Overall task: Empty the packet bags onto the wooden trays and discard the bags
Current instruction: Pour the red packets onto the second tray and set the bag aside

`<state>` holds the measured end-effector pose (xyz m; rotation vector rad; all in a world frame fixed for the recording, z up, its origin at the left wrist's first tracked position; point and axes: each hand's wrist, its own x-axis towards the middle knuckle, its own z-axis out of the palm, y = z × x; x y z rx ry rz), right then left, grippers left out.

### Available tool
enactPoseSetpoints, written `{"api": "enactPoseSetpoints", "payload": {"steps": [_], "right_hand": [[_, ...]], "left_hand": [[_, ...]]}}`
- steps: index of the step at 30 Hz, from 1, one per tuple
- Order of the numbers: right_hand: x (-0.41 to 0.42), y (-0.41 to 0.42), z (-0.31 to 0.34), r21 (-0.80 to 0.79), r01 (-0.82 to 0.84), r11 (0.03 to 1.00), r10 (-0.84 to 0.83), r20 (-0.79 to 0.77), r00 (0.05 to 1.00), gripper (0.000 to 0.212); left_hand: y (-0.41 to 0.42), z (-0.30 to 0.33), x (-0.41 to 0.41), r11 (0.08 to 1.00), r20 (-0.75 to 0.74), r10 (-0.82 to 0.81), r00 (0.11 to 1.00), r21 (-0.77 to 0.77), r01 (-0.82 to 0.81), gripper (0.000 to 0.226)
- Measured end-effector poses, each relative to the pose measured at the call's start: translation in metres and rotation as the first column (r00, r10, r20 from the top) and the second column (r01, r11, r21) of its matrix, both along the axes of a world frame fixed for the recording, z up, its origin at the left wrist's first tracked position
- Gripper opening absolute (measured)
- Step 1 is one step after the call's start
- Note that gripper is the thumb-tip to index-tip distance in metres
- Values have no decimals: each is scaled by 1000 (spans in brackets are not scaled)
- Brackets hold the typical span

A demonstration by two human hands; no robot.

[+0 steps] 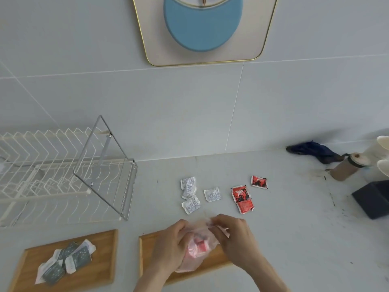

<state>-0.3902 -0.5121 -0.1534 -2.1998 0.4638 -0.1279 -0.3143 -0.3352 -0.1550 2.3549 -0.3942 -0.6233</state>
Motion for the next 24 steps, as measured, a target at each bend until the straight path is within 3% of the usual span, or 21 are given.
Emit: {"api": "enactPoseSetpoints", "payload": {"steps": [5, 8, 10, 17, 21, 24], "right_hand": [[-5, -7, 3, 18, 73, 997, -74, 69, 995, 14], [-8, -14, 5, 7, 113, 994, -112, 136, 984, 15], [-10, -19, 8, -26, 132, 991, -126, 173, 977, 16], [-14, -31, 19, -85, 192, 978, -166, 244, 955, 18], [-17, -32, 35, -142, 207, 968, -155, 314, 937, 19], [-20, -34, 54, -137, 322, 937, -248, 388, 888, 17]], "left_hand": [[-5, -7, 2, 1000, -33, 11, 999, 12, -10, 6], [-6, -18, -1, 995, -10, -33, 999, 95, 33, 39], [-7, -21, -3, 992, -18, -32, 999, 121, 34, 42], [-15, -24, -3, 994, -13, -23, 1000, 105, 24, 14], [-18, -17, 0, 999, -16, 7, 1000, 31, -7, 9], [-16, -15, 1, 994, -42, 59, 997, -93, -63, 12]]}}
